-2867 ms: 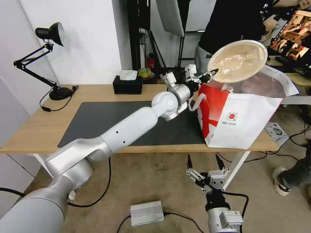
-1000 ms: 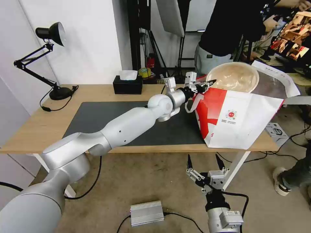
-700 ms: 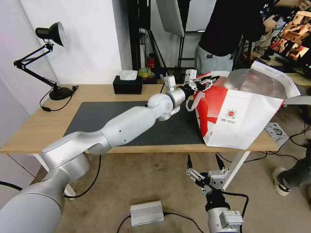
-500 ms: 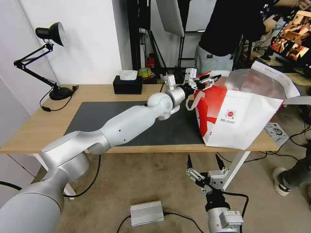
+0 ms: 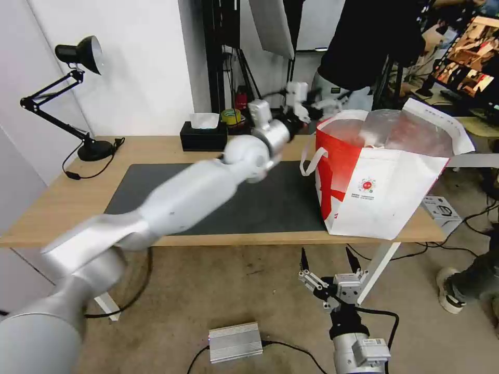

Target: Pick up the trash from the table and place it into the takeout bag.

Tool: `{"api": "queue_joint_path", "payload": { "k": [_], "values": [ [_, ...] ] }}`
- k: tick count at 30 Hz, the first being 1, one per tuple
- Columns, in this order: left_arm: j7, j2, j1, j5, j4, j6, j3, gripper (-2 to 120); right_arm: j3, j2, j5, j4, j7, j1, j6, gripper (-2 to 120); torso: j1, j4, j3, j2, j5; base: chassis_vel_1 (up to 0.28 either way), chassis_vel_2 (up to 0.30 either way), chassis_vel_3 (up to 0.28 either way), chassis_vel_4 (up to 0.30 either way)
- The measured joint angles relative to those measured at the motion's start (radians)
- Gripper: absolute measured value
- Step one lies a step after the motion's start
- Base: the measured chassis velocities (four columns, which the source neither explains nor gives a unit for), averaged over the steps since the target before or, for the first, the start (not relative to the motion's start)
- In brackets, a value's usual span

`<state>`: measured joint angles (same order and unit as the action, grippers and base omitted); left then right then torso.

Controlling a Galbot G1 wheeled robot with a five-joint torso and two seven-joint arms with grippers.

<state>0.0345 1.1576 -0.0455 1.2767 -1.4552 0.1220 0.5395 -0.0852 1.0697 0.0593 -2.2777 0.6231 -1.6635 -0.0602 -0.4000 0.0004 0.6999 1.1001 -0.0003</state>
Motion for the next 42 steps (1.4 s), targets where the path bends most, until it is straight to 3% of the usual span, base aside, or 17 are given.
{"api": "queue_joint_path", "payload": {
  "k": [3,4,7,8,12,13,17,18,21,27,32,38,41,42],
  "values": [
    [-0.010,-0.137,0.069,-0.056,-0.113,0.018,-0.038,100,0.000,0.000,0.000,0.000,0.000,0.000,0.000,100,0.000,-0.0005,0.000,0.000,0.0000,0.000,0.000,0.000,0.000],
    [-0.010,-0.137,0.069,-0.056,-0.113,0.018,-0.038,100,0.000,0.000,0.000,0.000,0.000,0.000,0.000,100,0.000,-0.0005,0.000,0.000,0.0000,0.000,0.000,0.000,0.000],
    [-0.033,-0.242,0.201,-0.120,-0.206,0.048,-0.116,100,0.000,0.000,0.000,0.000,0.000,0.000,0.000,100,0.000,0.0003,0.000,0.000,-0.0004,0.000,0.000,0.000,0.000],
    [-0.033,-0.242,0.201,-0.120,-0.206,0.048,-0.116,100,0.000,0.000,0.000,0.000,0.000,0.000,0.000,100,0.000,0.0003,0.000,0.000,-0.0004,0.000,0.000,0.000,0.000],
    [-0.047,-0.316,0.410,-0.229,-0.320,0.063,-0.267,100,0.000,0.000,0.000,0.000,0.000,0.000,0.000,100,0.000,-0.0004,0.000,0.000,0.0000,0.000,0.000,0.000,0.000],
    [-0.047,-0.316,0.410,-0.229,-0.320,0.063,-0.267,100,0.000,0.000,0.000,0.000,0.000,0.000,0.000,100,0.000,-0.0004,0.000,0.000,0.0000,0.000,0.000,0.000,0.000],
    [-0.003,-0.372,0.721,-0.359,-0.439,0.073,-0.485,100,0.000,0.000,0.000,0.000,0.000,0.000,0.000,100,0.000,-0.0003,0.000,0.000,0.0001,0.000,0.000,0.000,0.000],
    [-0.003,-0.372,0.721,-0.359,-0.439,0.073,-0.485,100,0.000,0.000,0.000,0.000,0.000,0.000,0.000,100,0.000,-0.0003,0.000,0.000,0.0001,0.000,0.000,0.000,0.000],
    [0.004,-0.384,0.930,-0.417,-0.517,0.098,-0.620,100,0.000,0.000,0.000,0.000,0.000,0.000,0.000,100,0.000,0.0000,0.000,0.000,0.0000,0.000,0.000,0.000,0.000],
    [0.021,-0.360,1.200,-0.554,-0.621,0.156,-0.774,100,0.000,0.000,0.000,0.000,0.000,0.000,0.000,100,0.000,-0.0002,0.000,0.000,0.0004,0.000,0.000,0.000,0.000],
    [0.009,-0.302,1.278,-0.628,-0.651,0.167,-0.811,100,0.000,0.000,0.000,0.000,0.000,0.000,0.000,100,0.000,-0.0006,0.000,0.000,0.0006,0.000,0.000,0.000,0.000],
    [-0.040,-0.187,1.420,-0.829,-0.674,0.176,-0.857,100,0.000,0.000,0.000,0.000,0.000,0.000,0.000,100,0.000,-0.0003,0.000,0.000,0.0003,0.000,0.000,0.000,0.000],
    [-0.065,-0.069,1.539,-0.998,-0.675,0.237,-0.895,100,0.000,0.000,0.000,0.000,0.000,0.000,0.000,100,0.000,-0.0004,0.000,0.000,0.0005,0.000,0.000,0.000,0.000],
    [-0.065,-0.069,1.539,-0.998,-0.675,0.237,-0.895,100,0.000,0.000,0.000,0.000,0.000,0.000,0.000,100,0.000,-0.0004,0.000,0.000,0.0005,0.000,0.000,0.000,0.000]
  ]
}}
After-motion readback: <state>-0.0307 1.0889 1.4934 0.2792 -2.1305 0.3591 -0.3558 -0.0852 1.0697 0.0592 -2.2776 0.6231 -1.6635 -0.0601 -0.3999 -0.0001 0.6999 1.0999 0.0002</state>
